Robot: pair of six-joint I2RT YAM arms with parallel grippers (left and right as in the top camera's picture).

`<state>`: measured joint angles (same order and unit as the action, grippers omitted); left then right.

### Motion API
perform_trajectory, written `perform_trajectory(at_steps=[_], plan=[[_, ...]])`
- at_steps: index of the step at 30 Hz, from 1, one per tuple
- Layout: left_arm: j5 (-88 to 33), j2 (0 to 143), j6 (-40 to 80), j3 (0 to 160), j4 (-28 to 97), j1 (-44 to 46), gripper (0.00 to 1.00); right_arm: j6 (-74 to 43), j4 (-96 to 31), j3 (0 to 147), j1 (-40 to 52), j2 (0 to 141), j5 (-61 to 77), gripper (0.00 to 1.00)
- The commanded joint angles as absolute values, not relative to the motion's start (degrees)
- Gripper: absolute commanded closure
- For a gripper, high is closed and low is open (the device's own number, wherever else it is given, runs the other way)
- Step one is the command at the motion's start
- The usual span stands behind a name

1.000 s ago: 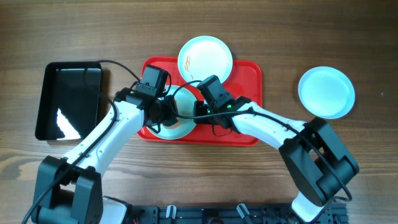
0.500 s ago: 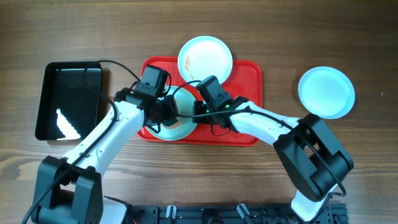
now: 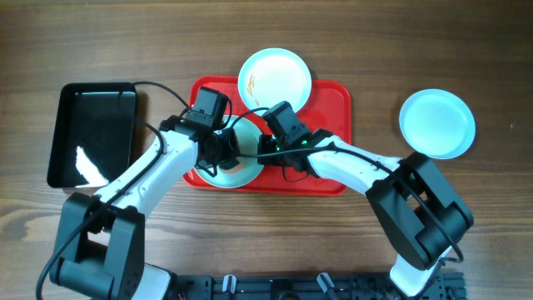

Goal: Clean dirty plates on tray and stack at the side
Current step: 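Scrub the sauce smear on the plate with the left gripper's sponge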

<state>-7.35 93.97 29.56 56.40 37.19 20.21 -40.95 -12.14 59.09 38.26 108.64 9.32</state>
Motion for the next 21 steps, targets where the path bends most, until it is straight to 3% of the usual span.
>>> perform_trajectory(at_steps=[1,21], plan=[[-7.0,95.2,29.2,56.0,36.8,20.4,0.96,-42.9,-14.1,59.1,38.4,110.8,6.4,0.96],[-7.5,96.0,30.7,56.0,33.8,21.4,0.96,-46.5,-21.9,59.2,38.0,105.4,-2.6,0.96]])
